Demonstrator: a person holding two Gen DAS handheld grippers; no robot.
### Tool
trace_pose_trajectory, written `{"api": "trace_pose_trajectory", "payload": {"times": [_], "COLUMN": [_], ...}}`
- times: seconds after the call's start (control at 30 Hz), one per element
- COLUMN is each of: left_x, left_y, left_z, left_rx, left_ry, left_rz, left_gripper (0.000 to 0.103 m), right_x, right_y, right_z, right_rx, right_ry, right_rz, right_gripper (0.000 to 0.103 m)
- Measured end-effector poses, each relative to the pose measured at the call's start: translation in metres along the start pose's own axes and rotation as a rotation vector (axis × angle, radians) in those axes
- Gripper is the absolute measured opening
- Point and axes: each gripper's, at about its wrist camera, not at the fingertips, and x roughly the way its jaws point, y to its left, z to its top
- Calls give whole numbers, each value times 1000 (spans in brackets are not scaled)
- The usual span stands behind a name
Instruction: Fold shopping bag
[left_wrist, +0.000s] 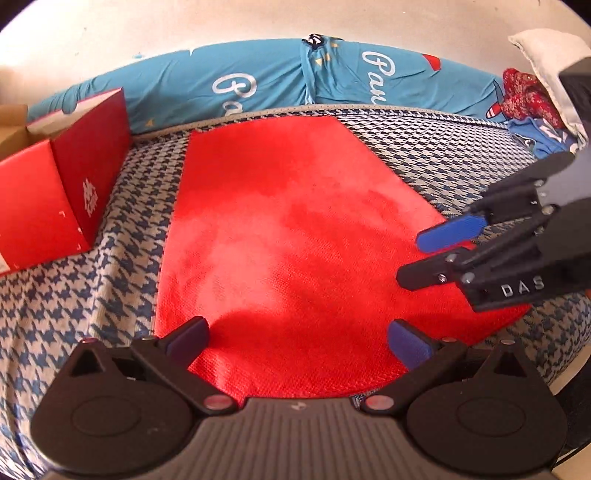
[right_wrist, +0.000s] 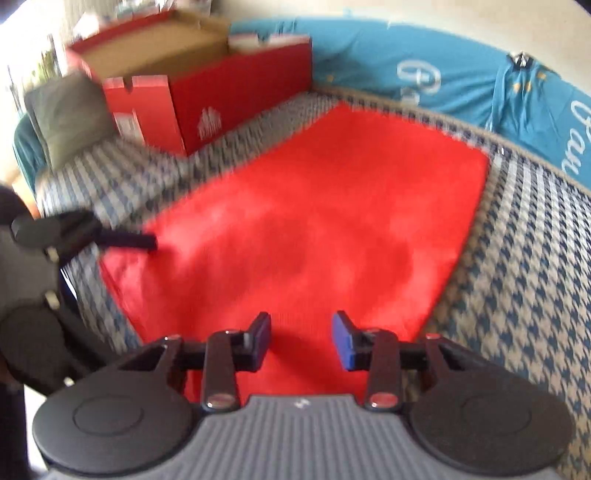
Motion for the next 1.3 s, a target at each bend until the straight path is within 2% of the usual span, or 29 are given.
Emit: {"api": "trace_pose_trajectory", "payload": {"times": [0.13, 0.6, 1.1, 1.3], "left_x": [0, -3, -11, -17], "left_y": [-1, -2, -6, -11], "left_z": [-1, -3, -9, -12], "left_rx": [-1, -11, -7, 3], "left_ry": [2, 8, 31, 47], "left_rz": [5, 19, 32, 34], "left_gripper": [103, 103, 103, 103], "right_x": [-6, -19, -43, -50], "right_y": [0, 5, 10, 8], "right_z": [-6, -21, -41, -46], "right_rx": [49, 76, 115, 149], "right_ry": [11, 17, 52, 64], "right_rz": [-17, -69, -98, -81], "right_gripper": [35, 35, 37, 38]}}
